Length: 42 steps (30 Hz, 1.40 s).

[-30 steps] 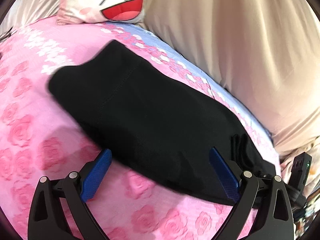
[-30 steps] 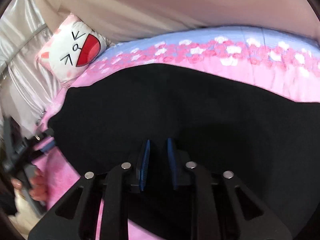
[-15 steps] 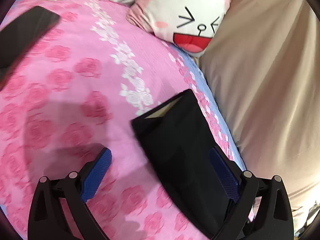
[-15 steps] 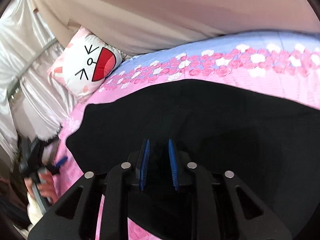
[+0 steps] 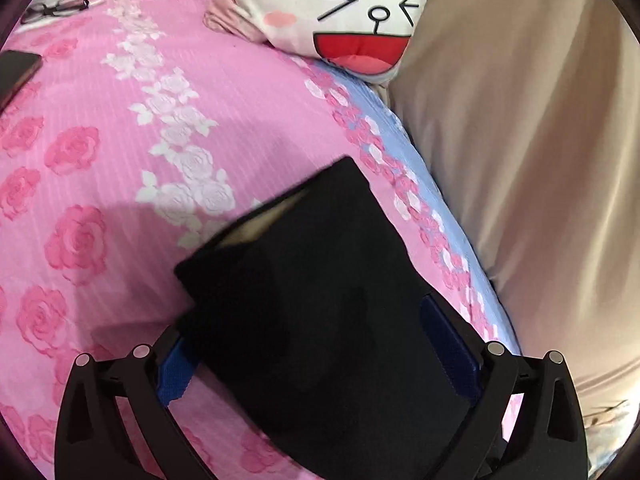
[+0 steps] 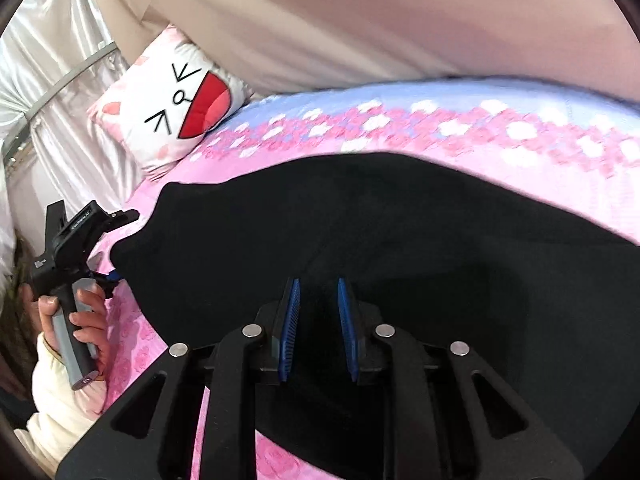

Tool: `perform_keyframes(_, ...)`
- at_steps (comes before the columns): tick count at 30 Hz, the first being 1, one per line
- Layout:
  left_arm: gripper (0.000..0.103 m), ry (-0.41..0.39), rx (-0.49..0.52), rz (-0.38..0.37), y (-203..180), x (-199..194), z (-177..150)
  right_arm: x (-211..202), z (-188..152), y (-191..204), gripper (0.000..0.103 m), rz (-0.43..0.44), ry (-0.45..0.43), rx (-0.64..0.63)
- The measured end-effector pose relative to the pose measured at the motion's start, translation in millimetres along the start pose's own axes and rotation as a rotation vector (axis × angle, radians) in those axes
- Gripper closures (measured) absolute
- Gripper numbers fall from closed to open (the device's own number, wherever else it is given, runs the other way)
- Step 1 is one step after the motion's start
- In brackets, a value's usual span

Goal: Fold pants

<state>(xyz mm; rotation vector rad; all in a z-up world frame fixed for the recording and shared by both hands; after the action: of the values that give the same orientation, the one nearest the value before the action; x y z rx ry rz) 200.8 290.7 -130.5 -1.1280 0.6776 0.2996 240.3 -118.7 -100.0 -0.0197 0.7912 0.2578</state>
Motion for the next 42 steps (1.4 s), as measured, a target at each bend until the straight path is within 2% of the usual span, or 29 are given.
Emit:
perform_keyframes(1, 0.015, 0.002, -0.007, 0.004, -1, 1, -1, -4, -1, -2, 0.082, -0.013, 0.003, 0.004)
perform_keyframes(4, 0.015, 0.010, 0.009, 0.049, -6, 5, -8, -16, -10, -9, 0.082, -0.066, 0.015, 0.010)
perform_keyframes(6, 0.022, 0.005, 0.038, 0.092, -9, 6, -14, -22, -15, -13, 0.081, -0.104, 0.012, 0.007)
perform_keyframes(7, 0.039, -0.006, 0.080, 0.142, -11, 7, -19, -24, -17, -15, 0.081, -0.104, 0.011, 0.011)
perform_keyframes(8, 0.063, -0.009, 0.104, 0.173, -11, 9, -22, -26, -20, -16, 0.081, -0.096, 0.008, 0.022)
perform_keyframes(9, 0.071, -0.012, 0.134, 0.210, -11, 10, -24, -29, -22, -19, 0.081, -0.089, 0.005, 0.037)
perform_keyframes(11, 0.087, -0.018, 0.171, 0.214, -14, 8, -27, -34, -26, -25, 0.081, -0.090, -0.004, 0.050)
perform_keyframes(13, 0.089, -0.013, 0.195, 0.188, -21, 2, -28, -43, -29, -32, 0.081, -0.099, -0.016, 0.063)
perform_keyframes(17, 0.090, -0.067, 0.266, 0.120, -53, -22, -37, -65, -35, -50, 0.081, -0.128, -0.048, 0.099)
perform_keyframes(21, 0.090, -0.114, 0.453, 0.015, -115, -59, -78, -97, -48, -79, 0.081, -0.206, -0.072, 0.137)
perform_keyframes(24, 0.090, -0.117, 0.650, -0.065, -169, -81, -134, -117, -62, -101, 0.081, -0.248, -0.087, 0.182)
perform_keyframes(26, 0.090, -0.098, 0.800, -0.109, -202, -89, -184, -131, -73, -119, 0.081, -0.274, -0.099, 0.220)
perform_keyframes(30, 0.090, -0.021, 0.990, -0.170, -237, -82, -272, -157, -100, -152, 0.081, -0.323, -0.110, 0.297)
perform_keyframes(33, 0.090, 0.076, 1.060, -0.182, -245, -62, -325, -172, -121, -172, 0.081, -0.349, -0.109, 0.343)
perform_keyframes(35, 0.090, 0.150, 1.108, -0.165, -241, -42, -365, -179, -132, -180, 0.081, -0.359, -0.109, 0.366)
perform_keyframes(39, 0.090, 0.202, 1.174, -0.097, -223, -11, -412, -189, -152, -197, 0.081, -0.366, -0.111, 0.412)
perform_keyframes(42, 0.090, 0.241, 1.174, -0.046, -208, 10, -425, -195, -162, -208, 0.081, -0.362, -0.117, 0.432)
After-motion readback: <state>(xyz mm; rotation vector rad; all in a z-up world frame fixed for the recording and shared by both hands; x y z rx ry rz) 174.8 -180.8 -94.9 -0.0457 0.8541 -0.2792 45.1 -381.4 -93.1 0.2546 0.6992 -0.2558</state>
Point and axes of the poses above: each gripper's, at about its wrist camera, not at the fingertips, and x roughly the way its jaws point, y to its left, z to its top, the point moved 7 cm from there along x, roughly the way its jaws point, and after that the axes turned 15 degrees about -x, right-handed, at the moved point
